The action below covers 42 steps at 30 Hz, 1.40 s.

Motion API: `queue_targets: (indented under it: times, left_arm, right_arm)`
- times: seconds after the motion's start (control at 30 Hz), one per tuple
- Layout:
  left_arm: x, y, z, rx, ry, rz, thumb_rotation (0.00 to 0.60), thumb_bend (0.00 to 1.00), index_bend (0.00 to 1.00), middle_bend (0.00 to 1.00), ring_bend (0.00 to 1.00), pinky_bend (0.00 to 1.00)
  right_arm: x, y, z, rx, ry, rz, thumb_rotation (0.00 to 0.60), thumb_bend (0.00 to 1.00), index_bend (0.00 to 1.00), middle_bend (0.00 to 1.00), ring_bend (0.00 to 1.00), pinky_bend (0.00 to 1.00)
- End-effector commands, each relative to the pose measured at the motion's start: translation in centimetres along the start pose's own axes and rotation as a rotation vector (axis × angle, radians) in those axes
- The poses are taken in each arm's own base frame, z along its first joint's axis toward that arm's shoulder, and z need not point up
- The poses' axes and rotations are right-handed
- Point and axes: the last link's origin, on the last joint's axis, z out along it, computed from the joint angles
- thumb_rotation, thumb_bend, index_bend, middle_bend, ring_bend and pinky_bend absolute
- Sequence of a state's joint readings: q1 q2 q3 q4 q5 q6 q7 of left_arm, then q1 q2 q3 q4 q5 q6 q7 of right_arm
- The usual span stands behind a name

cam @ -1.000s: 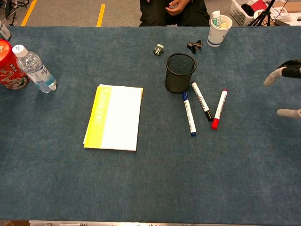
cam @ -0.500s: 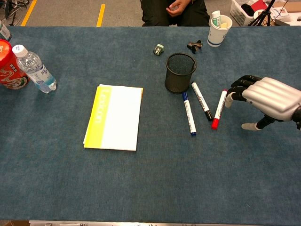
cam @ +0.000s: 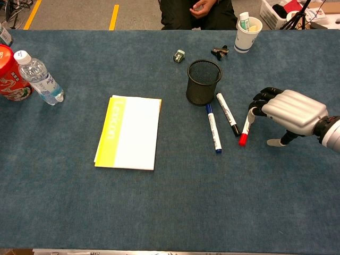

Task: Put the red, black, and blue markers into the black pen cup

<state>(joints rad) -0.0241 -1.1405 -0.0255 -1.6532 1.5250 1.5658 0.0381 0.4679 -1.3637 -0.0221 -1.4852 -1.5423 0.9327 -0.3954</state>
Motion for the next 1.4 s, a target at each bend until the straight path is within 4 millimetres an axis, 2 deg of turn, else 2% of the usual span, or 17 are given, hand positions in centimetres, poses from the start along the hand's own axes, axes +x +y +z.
queue_targets:
  times: [0.03,0.23,0.53,0.73,1.0,1.1,1.23,1.4]
  left_arm:
    - [0.0,-0.1,0.0,0.005,0.000,0.001,0.600,0.48,0.17,0.21,0.20,0.20]
    - [0.0,-0.2,0.0,0.012,0.000,0.002,0.600,0.48,0.17,0.21,0.20,0.20]
    - [0.0,-0.3,0.0,0.011,-0.003,-0.001,0.600,0.48,0.17,0.21,0.20,0.20]
    - [0.0,-0.4,0.0,0.017,-0.005,0.003,0.600,0.48,0.17,0.21,0.20,0.20]
    - [0.1,-0.2,0.0,0.011,0.000,0.004,0.600,0.48,0.17,0.21,0.20,0.20]
    - [0.2,-0.2,0.0,0.009,-0.001,0.005,0.600,0.48,0.17,0.21,0.20,0.20]
    - [0.3,-0.2,-0.2,0.011,0.002,0.006,0.600,0.48,0.17,0.21,0.20,0.20]
    - [0.6,-0.4,-0.4,0.024,0.011,0.011,0.600,0.48,0.17,0.21,0.20,0.20]
  right_arm:
    - [0.0,-0.1,0.7,0.000,-0.004,-0.001,0.600,0.15,0.38,0.27,0.13,0.10]
    - [-0.1,-0.2,1.8,0.002,-0.012,-0.001,0.600,0.15,0.38,0.27,0.13,0.10]
    - [-0.9,-0.1,2.3,-0.006,-0.053,0.013,0.600,0.15,0.38,0.27,0.13,0.10]
    - [-1.2,0.0,1.7,-0.008,-0.068,0.033,0.600,0.15,0.38,0.27,0.13,0.10]
    - [-1.2,0.3,-0.3,-0.010,-0.061,0.050,0.600,0.15,0.38,0.27,0.13,0.10]
    - [-1.0,0.3,-0.2,-0.007,-0.050,0.053,0.600,0.15,0.39,0.27,0.13,0.10]
    - [-0.8,-0.2,0.5,0.009,-0.025,0.053,0.600,0.25,0.41,0.27,0.13,0.10]
    - [-0.7,-0.6,1.5,0.028,-0.020,0.038,0.600,0.27,0.41,0.27,0.13,0.10]
